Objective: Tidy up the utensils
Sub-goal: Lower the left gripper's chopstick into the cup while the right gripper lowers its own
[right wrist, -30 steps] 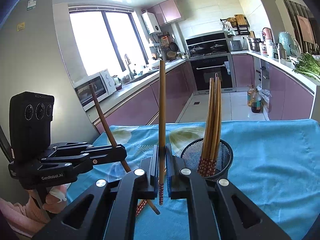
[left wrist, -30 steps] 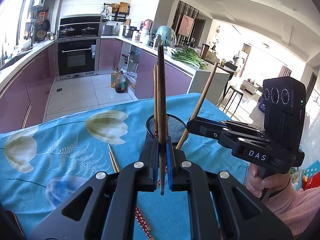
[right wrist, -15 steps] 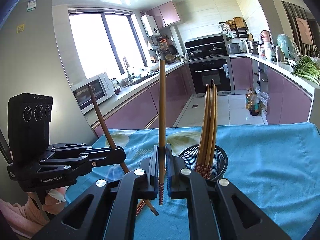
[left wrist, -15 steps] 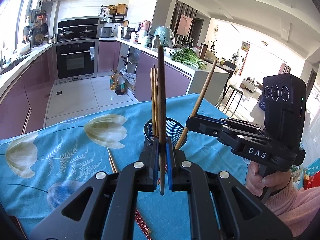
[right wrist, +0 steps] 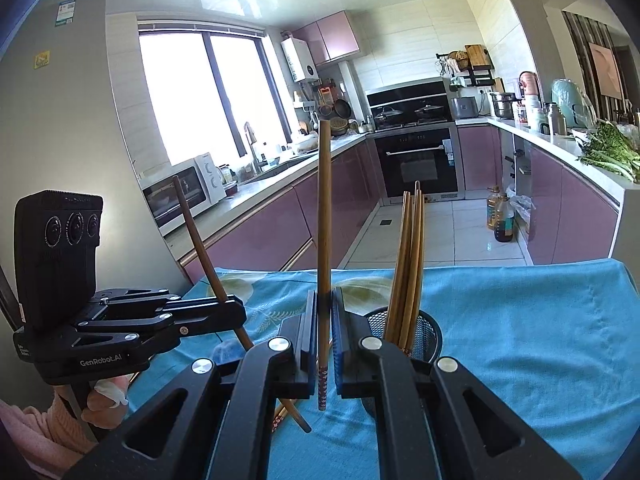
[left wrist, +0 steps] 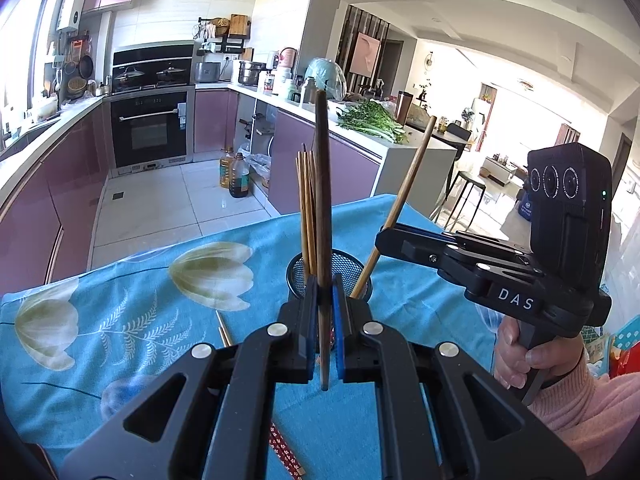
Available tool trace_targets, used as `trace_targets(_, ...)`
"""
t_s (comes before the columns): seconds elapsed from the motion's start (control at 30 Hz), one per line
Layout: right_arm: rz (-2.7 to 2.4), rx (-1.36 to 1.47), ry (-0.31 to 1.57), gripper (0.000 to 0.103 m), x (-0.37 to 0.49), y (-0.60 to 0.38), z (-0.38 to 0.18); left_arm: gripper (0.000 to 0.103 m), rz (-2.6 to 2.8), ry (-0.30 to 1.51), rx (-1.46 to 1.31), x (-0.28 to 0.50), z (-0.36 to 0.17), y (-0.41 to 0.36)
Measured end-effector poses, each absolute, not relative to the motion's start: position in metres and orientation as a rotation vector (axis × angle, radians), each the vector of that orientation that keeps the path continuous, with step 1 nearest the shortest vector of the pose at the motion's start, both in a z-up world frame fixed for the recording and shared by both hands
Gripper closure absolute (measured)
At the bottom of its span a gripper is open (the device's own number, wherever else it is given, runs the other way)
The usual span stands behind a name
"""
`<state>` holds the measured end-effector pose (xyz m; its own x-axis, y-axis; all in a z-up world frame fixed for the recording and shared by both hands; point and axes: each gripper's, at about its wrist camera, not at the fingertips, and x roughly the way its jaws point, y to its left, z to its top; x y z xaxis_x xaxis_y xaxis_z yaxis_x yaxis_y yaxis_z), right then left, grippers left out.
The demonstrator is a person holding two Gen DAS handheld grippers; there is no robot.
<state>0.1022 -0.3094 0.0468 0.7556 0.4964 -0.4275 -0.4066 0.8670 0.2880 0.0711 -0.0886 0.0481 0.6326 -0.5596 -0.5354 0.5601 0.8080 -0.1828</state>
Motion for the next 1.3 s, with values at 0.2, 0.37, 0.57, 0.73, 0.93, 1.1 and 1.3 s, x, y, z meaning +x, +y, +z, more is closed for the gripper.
trace_targets(0.2, 0.489, 0.179, 0.504, 0.097, 0.101, -0.311, 0.051, 0.096, -0.644, 0.606, 0.002, 0.074, 0.051, -0.090)
trace_targets(0.37, 0.486, 0.177, 0.493, 0.097, 0.099, -0.312, 0.052, 0.096, -0.648, 0.599, 0.000, 0.076, 0.054, -0.090)
trace_targets(0.57, 0.479, 0.178, 0.485, 0.097, 0.100, -0.314, 0.055, 0.096, -0.651, 0.594, -0.005, 0.077, 0.057, -0.090)
trace_targets(0.73, 0.477, 0.182, 0.476, 0.097, 0.100, -0.316, 0.058, 0.096, -0.654, 0.592, -0.010, 0.080, 0.058, -0.090)
trace_targets(0.93, 0.473, 0.177, 0.464, 0.097, 0.100, -0.315, 0.062, 0.096, -0.659, 0.586, -0.014, 0.081, 0.060, -0.089)
trace_targets(1.1, 0.468, 0.180, 0.453, 0.097, 0.101, -0.316, 0.065, 0.096, -0.657, 0.582, -0.020, 0.085, 0.062, -0.089)
trace_targets(1.3, 0.466, 0.181, 0.443, 0.097, 0.101, -0.315, 0.068, 0.096, -0.655, 0.577, -0.018, 0.086, 0.065, -0.089)
